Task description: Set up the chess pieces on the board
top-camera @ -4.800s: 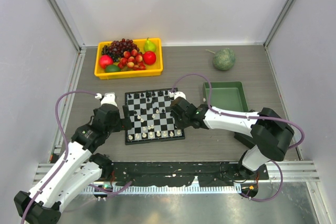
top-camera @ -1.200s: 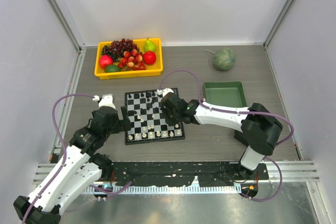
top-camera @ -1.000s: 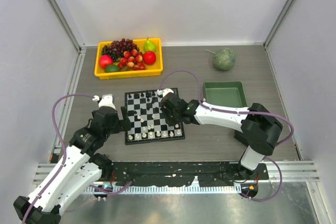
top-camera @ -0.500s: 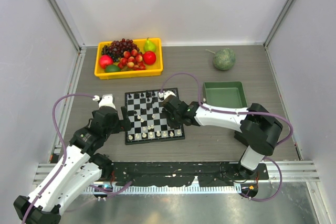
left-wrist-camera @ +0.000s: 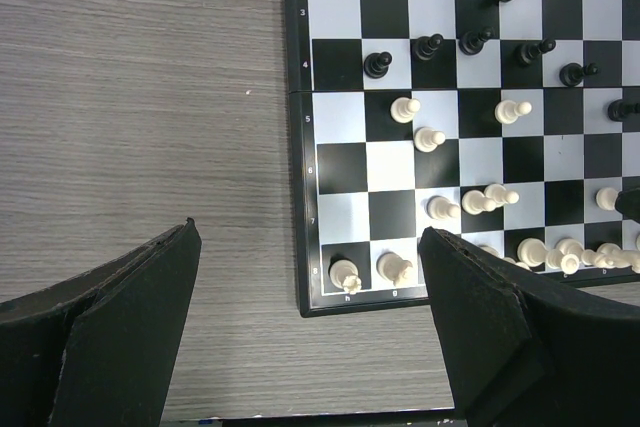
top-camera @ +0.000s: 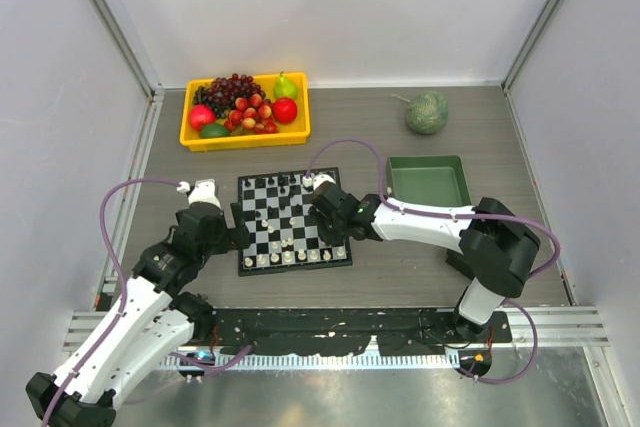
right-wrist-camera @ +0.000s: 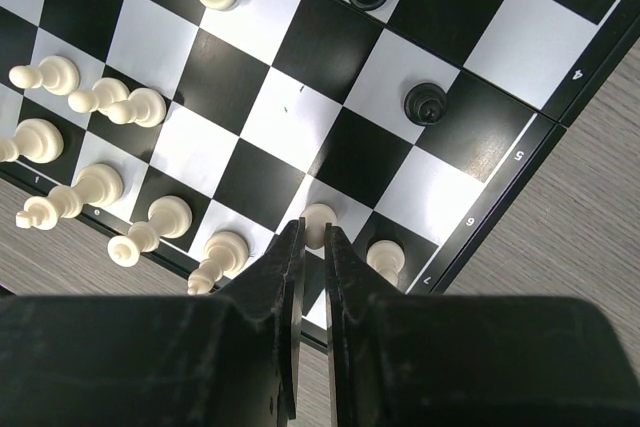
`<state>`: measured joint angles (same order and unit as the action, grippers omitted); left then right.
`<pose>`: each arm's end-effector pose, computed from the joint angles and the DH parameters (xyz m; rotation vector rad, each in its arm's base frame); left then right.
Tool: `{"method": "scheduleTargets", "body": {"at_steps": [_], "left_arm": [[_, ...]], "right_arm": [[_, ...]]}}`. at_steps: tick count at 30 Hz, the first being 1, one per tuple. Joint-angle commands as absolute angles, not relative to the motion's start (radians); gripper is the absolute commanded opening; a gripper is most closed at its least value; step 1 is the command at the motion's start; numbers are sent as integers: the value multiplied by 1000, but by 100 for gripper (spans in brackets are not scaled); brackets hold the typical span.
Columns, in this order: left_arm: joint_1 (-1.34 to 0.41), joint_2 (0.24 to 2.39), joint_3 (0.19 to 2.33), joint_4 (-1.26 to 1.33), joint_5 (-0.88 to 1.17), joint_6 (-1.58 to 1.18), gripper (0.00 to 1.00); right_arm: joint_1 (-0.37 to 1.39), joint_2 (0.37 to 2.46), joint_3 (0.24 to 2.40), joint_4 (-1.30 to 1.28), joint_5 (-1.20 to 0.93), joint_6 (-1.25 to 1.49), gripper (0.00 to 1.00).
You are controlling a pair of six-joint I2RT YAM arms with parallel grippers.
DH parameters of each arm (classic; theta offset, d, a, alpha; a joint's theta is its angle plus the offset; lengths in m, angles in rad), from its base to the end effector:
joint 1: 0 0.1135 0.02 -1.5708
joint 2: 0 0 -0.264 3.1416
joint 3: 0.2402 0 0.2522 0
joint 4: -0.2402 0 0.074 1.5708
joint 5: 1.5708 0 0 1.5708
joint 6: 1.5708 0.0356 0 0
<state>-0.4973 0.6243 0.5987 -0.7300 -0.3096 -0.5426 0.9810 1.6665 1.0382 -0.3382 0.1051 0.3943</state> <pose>0.1201 -0.0528 0.2475 -0.2056 2.2798 -0.1807 0.1927 0.2812 0.1908 -0.7057 2.4825 0.4056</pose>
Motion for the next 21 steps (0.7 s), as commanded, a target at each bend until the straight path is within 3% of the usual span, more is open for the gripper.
{"method": "scheduleTargets", "body": {"at_steps": [1, 13, 21], "left_arm": [[-494, 624, 601, -690, -305, -552, 100], [-494, 644, 647, -678, -307, -538, 100], [-451, 754, 869, -617, -302, -502, 100]], "right_arm": [[988, 1637, 1042, -328, 104, 391, 16], [988, 1609, 1089, -350, 103, 373, 31], [988, 1603, 1250, -368, 130, 351, 36]]}}
